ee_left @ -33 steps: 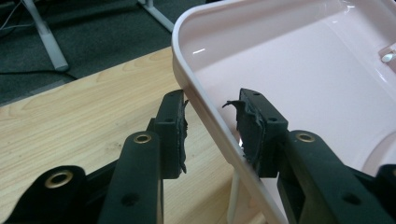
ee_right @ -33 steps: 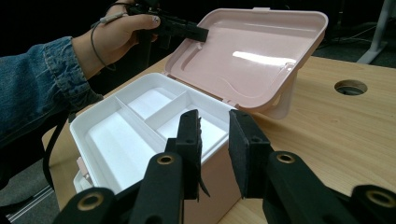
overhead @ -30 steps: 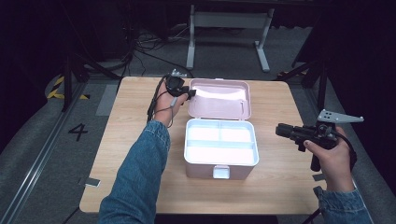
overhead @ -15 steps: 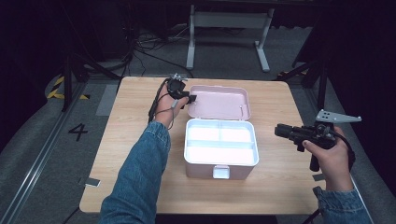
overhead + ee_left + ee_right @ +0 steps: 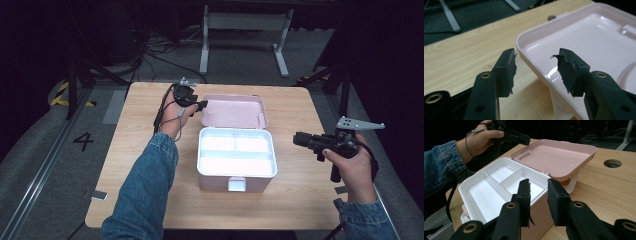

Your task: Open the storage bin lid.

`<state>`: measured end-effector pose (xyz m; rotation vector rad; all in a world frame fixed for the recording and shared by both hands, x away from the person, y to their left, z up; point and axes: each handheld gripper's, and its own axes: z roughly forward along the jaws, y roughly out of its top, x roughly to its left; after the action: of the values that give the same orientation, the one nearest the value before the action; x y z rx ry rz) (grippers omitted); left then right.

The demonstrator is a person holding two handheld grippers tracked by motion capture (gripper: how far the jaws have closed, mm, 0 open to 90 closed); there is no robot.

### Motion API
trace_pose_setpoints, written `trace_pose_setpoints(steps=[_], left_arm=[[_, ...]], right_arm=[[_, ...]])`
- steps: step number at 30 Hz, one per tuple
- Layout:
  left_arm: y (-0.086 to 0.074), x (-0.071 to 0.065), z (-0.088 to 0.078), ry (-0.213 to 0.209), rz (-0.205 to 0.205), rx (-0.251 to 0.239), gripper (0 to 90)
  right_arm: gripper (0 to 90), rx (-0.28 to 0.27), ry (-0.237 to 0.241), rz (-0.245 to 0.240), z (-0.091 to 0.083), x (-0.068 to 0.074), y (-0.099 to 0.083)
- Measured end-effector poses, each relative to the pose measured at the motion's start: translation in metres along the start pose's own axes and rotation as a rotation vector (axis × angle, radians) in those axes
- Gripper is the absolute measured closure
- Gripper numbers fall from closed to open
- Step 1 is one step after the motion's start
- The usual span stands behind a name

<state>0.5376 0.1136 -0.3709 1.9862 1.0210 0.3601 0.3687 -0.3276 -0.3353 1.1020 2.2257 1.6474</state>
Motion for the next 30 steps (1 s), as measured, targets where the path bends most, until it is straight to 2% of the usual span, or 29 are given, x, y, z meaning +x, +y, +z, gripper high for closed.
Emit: trace_pose_setpoints(steps=[7,13,19,20,23,24,26,30], left_arm=[[0.007,-0.012,-0.032,-0.045,0.024,-0.055,46.5],[0.008,-0.018,-0.063,-0.094,0.023,-0.078,45.7],[0.001,-0.026,-0.097,-0.105,0.069,-0.082,45.0],[0.001,-0.026,-0.097,-0.105,0.069,-0.082,44.9],[-0.009,-0.03,-0.12,-0.106,0.091,-0.075,44.3],[-0.009,-0.03,-0.12,-0.106,0.091,-0.075,44.3],[-0.014,-0.029,-0.13,-0.102,0.108,-0.079,44.2],[-0.024,-0.027,-0.147,-0.099,0.113,-0.065,43.0]], right_arm=[[72.4,0.011,0.008,-0.002,0.011,-0.003,0.005],[71.6,0.031,-0.018,-0.007,0.019,-0.011,0.009],[71.3,0.036,-0.024,0.004,0.023,-0.019,0.012],[71.2,0.037,-0.022,0.005,0.024,-0.02,0.013],[70.6,0.043,-0.018,0.014,0.027,-0.022,0.015],[70.4,0.042,-0.019,0.007,0.028,-0.023,0.016],[70.0,0.044,-0.021,0.008,0.029,-0.024,0.016],[67.6,0.055,-0.036,0.02,0.027,-0.029,0.018]])
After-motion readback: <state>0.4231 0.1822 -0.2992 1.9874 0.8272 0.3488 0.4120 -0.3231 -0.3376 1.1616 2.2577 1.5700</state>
